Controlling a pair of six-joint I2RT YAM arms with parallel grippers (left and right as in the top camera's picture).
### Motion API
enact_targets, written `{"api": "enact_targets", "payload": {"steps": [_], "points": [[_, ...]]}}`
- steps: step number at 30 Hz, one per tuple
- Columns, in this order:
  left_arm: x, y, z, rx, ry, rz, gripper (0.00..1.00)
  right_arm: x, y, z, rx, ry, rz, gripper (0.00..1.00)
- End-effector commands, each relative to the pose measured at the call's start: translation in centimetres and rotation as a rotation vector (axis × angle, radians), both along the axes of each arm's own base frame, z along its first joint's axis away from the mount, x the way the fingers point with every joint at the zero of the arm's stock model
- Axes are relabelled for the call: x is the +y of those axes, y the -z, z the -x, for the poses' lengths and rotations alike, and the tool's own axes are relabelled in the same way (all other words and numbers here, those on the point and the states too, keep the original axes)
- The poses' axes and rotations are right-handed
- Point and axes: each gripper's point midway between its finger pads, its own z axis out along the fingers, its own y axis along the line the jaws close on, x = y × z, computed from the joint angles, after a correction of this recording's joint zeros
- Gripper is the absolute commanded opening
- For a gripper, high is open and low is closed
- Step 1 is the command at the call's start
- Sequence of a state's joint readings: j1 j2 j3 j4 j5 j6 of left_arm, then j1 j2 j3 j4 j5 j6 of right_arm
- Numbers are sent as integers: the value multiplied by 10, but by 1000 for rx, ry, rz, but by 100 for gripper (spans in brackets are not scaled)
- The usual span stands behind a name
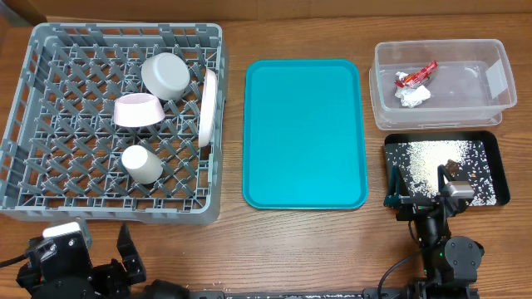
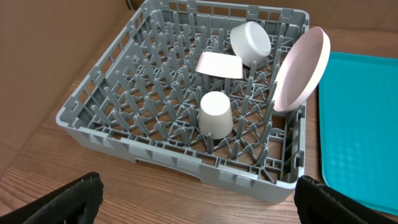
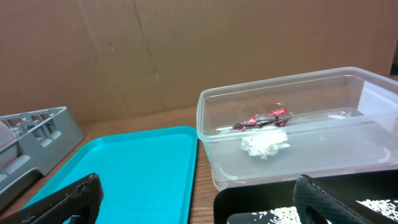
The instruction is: Sort waste into correct bins and load items into the dishwasher
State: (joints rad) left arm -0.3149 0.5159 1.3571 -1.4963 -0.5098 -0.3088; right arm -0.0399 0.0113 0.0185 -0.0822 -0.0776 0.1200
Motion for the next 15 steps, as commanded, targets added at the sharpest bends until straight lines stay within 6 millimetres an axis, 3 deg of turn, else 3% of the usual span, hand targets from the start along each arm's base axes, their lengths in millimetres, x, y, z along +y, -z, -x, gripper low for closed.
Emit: {"api": "enact_targets", "payload": {"steps": [1,15], "points": [[2,-2,1,-16,-11,7,100,-3,2,0,0,16,-7,100],[8,-1,5,-13,-83,12,100,-3,2,0,0,16,-7,100]]}}
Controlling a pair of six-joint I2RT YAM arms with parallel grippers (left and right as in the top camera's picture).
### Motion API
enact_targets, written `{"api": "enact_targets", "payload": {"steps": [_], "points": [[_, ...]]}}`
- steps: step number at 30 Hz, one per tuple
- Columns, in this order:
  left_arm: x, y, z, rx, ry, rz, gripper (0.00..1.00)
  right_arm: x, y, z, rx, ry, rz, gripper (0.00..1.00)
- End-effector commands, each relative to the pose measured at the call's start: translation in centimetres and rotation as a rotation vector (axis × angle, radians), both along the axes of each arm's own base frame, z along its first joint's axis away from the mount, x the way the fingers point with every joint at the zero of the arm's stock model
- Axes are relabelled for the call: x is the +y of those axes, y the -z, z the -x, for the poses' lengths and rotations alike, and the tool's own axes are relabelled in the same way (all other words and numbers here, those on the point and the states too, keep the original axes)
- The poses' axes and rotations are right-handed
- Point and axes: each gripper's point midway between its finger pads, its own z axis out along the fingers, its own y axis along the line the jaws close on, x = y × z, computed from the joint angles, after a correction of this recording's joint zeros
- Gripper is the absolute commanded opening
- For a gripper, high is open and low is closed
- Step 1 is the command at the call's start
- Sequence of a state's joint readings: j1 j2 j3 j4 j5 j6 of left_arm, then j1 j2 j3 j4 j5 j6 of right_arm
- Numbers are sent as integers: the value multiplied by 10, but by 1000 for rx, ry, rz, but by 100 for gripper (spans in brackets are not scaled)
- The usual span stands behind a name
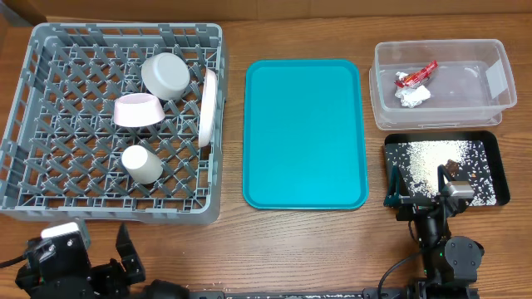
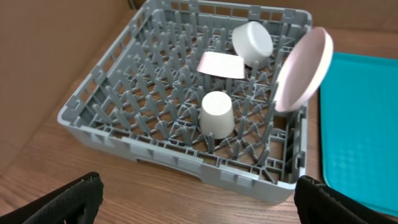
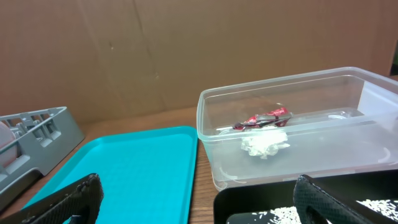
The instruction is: Sort waste into correct bins and load items into the dishwasher
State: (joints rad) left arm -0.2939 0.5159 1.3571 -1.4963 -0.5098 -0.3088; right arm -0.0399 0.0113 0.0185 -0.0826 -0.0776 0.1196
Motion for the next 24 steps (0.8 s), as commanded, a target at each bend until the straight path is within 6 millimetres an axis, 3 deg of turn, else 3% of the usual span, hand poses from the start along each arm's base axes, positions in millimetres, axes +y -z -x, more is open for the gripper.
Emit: {"api": "enact_targets", "payload": {"steps": [1,9,20,24], "points": [[7,0,5,-12,-75,19,100,-3,2,0,-1,16,-8,100],[10,9,-9,-74,-223,113,100,-3,2,0,-1,16,-8,100],[-17,86,-69,-298,-50,234,100,-3,2,0,-1,16,-8,100],[-24,101,-84,-397,9,246,100,-3,2,0,-1,16,-8,100]]}}
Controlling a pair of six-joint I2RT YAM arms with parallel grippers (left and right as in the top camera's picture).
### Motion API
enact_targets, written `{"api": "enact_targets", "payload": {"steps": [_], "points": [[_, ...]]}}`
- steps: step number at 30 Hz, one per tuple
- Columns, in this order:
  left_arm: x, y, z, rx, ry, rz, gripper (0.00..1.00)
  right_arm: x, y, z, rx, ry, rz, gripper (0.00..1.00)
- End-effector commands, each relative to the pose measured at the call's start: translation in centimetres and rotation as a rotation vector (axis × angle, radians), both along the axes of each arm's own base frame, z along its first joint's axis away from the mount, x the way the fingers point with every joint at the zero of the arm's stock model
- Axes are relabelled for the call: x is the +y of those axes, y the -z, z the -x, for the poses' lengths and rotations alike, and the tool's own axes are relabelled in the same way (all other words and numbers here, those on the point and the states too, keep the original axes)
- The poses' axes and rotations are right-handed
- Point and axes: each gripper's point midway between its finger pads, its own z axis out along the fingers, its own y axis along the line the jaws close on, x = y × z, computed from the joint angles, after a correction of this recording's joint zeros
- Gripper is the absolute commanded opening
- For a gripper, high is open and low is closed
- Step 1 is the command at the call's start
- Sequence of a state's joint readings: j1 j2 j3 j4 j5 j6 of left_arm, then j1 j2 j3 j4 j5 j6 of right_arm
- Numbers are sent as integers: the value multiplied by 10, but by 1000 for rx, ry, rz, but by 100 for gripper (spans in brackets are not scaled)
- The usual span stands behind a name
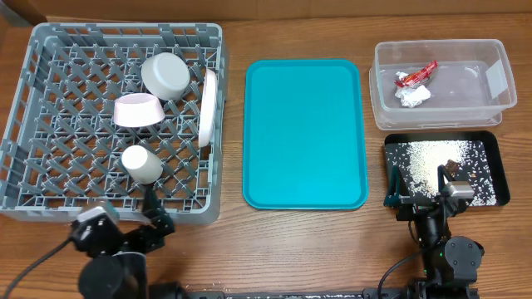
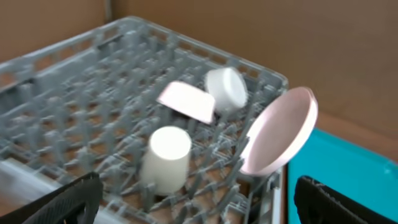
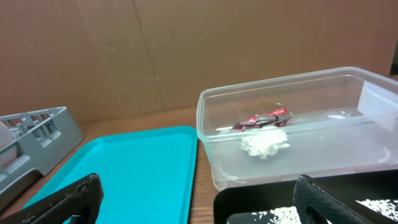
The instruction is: Sort waste into correct bins and load items into the dishwasher
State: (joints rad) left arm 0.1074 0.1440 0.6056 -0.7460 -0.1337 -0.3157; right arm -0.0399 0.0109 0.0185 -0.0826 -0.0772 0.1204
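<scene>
The grey dish rack [image 1: 125, 30] at the left holds a grey bowl [image 1: 164, 75], a pink bowl [image 1: 137, 110], an upright pink plate [image 1: 208, 108] and a white cup [image 1: 141, 164]. My left gripper [image 1: 155, 214] stands open at the rack's front edge, just in front of the cup [image 2: 166, 158], with nothing between its fingers. The left wrist view is blurred. The clear bin [image 1: 378, 83] holds a red wrapper [image 1: 416, 76] and crumpled paper [image 1: 413, 96]. My right gripper [image 1: 418, 184] is open and empty over the near edge of the black tray [image 1: 490, 170] of rice.
A bare teal tray [image 1: 305, 133] lies between the rack and the bins. The right wrist view shows the teal tray [image 3: 130, 168], the clear bin [image 3: 298, 155] and a corner of the rack [image 3: 37, 137]. Brown cardboard walls stand behind the table.
My left arm has moved right and forward, from the table's front left corner to the rack's front edge near the white cup. Its gripper is still open. The right arm has not moved.
My left gripper was open at the front left corner, looking over the whole rack. A moment later it sat slightly farther back. Now it is close to the rack's front by the cup. The right gripper stayed open over the black tray throughout.
</scene>
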Motion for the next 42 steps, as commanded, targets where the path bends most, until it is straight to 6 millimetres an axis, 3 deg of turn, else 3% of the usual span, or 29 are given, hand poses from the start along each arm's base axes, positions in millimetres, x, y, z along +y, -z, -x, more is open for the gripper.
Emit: {"api": "enact_targets", "payload": {"steps": [1,13,17,20,24,42], "points": [[-12,17,-12,-85,75,19,100,-3,2,0,0,16,-7,100],[-13,1,-49,-416,108,-93,100,-3,2,0,0,16,-7,100],[-20,27,-57,-383,147,-91,100,-3,2,0,0,16,-7,100],[-40,62,-64,-315,254,-68,100,-3,2,0,0,16,-7,100],[-57,85,-63,-217,361,-110,100,-3,2,0,0,16,-7,100],[-57,87,-63,-208,359,-123,100,-3,2,0,0,16,-7,100]]}}
